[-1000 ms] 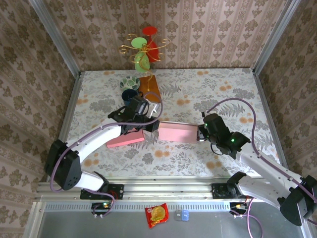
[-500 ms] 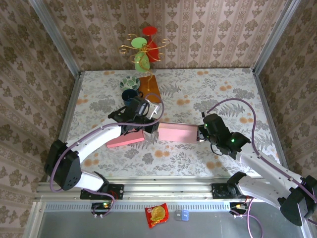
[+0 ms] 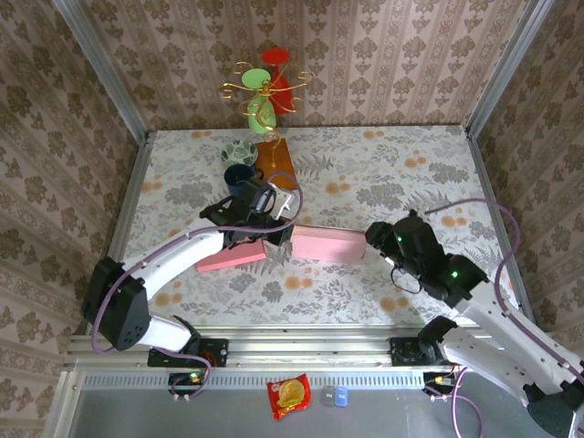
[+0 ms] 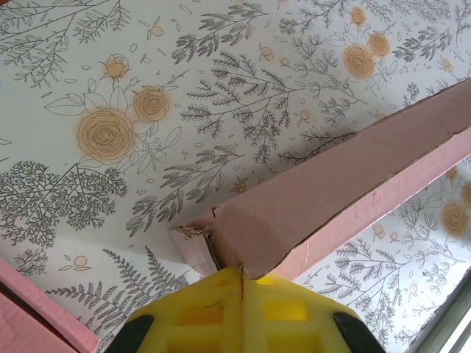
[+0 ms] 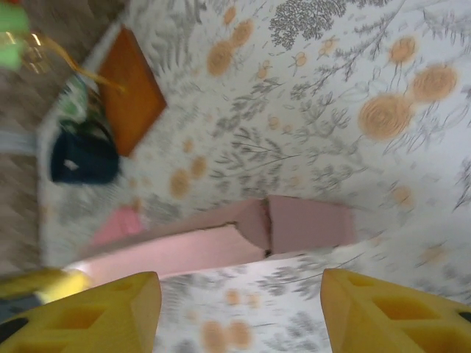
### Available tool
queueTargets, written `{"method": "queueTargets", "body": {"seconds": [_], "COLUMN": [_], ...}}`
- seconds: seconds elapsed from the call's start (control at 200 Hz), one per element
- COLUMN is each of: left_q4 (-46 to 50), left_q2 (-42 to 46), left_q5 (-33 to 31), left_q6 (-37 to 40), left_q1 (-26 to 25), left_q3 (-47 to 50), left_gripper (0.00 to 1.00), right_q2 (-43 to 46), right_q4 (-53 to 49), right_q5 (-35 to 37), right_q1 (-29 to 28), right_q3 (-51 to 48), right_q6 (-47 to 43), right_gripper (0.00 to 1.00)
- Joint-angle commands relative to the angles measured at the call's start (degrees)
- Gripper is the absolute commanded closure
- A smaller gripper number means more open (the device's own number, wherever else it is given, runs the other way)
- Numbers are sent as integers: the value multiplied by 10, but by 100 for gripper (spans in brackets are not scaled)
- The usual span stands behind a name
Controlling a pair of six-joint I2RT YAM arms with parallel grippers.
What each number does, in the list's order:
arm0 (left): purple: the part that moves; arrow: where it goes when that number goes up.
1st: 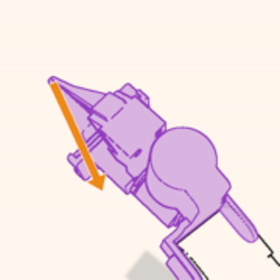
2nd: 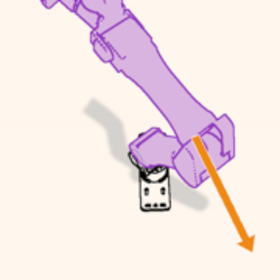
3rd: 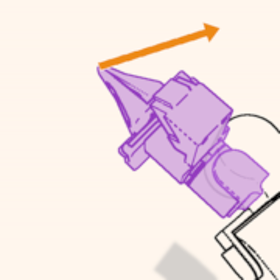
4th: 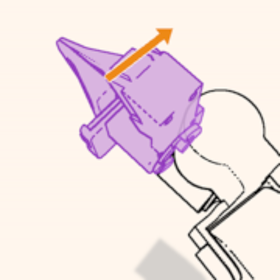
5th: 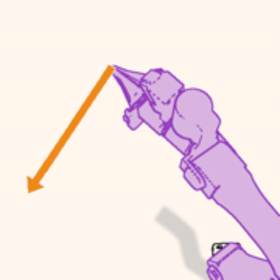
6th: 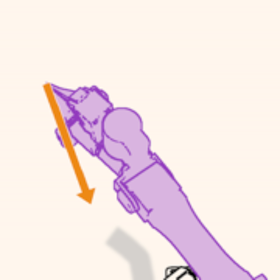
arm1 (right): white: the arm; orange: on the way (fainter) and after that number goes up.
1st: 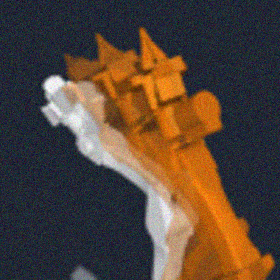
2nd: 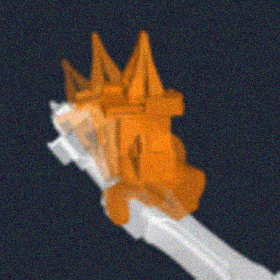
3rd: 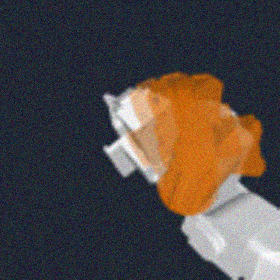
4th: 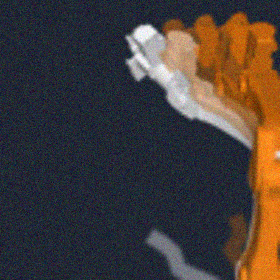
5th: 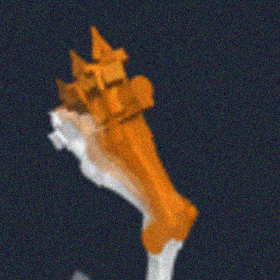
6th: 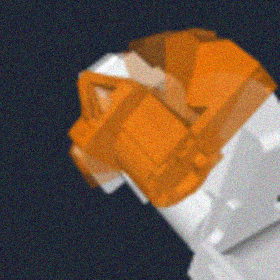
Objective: Fold the paper box
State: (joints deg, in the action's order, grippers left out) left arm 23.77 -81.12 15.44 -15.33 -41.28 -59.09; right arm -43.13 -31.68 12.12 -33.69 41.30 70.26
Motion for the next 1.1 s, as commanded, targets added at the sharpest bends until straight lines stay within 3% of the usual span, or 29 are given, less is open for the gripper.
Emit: {"method": "queueTargets", "body": {"seconds": [0.0,0.14,0.27,0.67,1.09], "left_q4": [32,32,30,31,32], "left_q2": [1,2,2,2,8], "left_q5": [-11,-12,-13,-14,-15], "left_q6": [-2,-3,-5,-8,-15], "left_q1": [-5,-5,-6,-10,-11], "left_q3": [17,17,18,16,17], "left_gripper": [100,100,100,100,100], "right_q2": [16,10,-3,-54,-65], "right_q4": [43,82,115,198,217], "right_q5": [2,-2,-28,-35,-43], "right_q1": [6,7,7,8,13], "right_q3": [-32,-48,-70,-99,-128], "right_q6": [263,367,412,410,395], "right_gripper": [37,30,30,40,53]}}
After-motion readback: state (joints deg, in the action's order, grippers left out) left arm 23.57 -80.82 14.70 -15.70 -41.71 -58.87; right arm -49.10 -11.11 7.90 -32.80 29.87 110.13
